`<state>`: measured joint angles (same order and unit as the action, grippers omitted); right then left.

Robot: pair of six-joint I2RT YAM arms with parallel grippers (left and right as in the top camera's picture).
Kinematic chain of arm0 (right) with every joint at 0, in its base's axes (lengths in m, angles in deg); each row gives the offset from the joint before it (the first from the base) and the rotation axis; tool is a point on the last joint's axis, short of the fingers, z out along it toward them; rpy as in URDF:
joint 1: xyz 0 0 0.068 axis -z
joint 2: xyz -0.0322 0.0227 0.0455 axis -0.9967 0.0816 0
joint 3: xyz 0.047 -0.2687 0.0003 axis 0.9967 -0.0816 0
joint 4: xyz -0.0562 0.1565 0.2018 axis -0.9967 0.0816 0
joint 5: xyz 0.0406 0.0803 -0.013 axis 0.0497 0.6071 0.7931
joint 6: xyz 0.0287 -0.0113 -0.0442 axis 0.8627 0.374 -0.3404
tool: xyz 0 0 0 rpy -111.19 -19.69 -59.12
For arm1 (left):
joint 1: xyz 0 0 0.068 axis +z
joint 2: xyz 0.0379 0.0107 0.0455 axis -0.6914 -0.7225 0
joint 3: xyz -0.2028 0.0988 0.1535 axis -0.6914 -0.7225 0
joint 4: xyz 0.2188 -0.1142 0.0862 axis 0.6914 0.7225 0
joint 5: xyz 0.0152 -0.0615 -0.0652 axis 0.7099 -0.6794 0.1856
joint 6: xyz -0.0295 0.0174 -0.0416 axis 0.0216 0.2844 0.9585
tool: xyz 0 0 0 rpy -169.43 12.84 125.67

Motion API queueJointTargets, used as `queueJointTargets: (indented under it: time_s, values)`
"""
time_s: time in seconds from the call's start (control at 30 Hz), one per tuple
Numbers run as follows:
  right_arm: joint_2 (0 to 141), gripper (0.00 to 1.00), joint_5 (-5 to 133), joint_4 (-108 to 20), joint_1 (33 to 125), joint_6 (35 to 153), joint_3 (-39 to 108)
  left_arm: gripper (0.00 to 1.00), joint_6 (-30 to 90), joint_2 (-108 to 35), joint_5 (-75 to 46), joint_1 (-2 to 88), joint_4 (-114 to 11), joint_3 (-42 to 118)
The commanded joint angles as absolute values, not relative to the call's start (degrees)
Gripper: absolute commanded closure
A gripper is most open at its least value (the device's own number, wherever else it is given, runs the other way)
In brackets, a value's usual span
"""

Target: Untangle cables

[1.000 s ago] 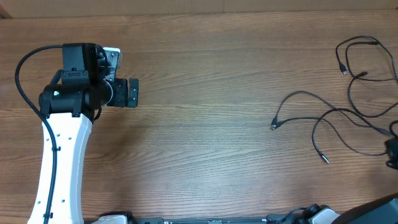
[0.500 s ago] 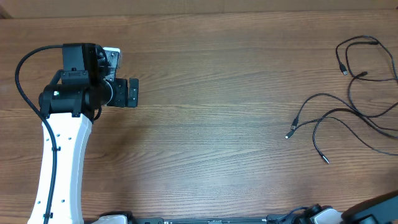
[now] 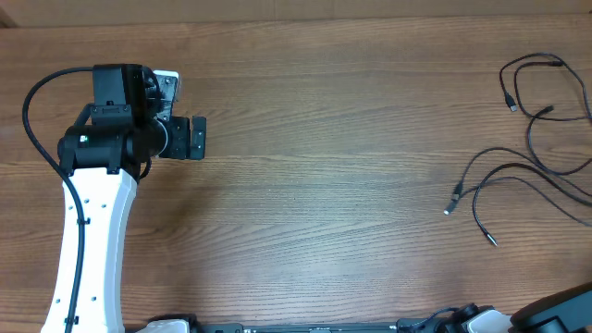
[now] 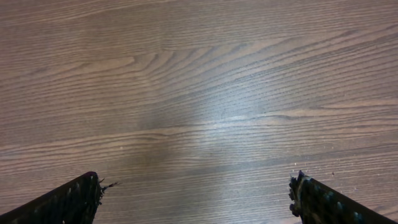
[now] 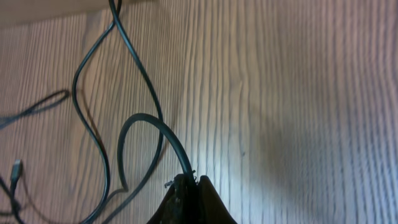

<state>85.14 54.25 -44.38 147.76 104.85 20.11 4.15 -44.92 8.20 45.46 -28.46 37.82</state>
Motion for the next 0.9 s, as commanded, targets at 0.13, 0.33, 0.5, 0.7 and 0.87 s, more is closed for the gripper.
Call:
queueJointTargets:
  time_s: [0.13,0.33,0.5,0.7,0.87]
  values:
    - [86.3,0.96,45.44,-50.26,148.08,105.05,20.06,0.0,3.06,-44.7,7.32,45.59,-28.57,38.84]
    - [91.48,0.96,45.31,-52.19,148.24,103.76,20.06,0.0,3.06,-44.7,7.32,45.59,-28.57,38.84]
    - [95.67,0.96,45.33,-54.74,149.81,103.76,20.06,0.01,3.06,-44.68,7.32,45.59,-28.57,38.84]
    - [97.79,0.96,45.33,-59.11,153.29,103.52,20.09,0.0,3.06,-44.68,7.32,45.59,-28.57,38.84]
    - [98.12,0.95,48.8,-62.72,157.5,103.54,20.09,0.01,3.06,-44.7,7.32,45.59,-28.57,38.84]
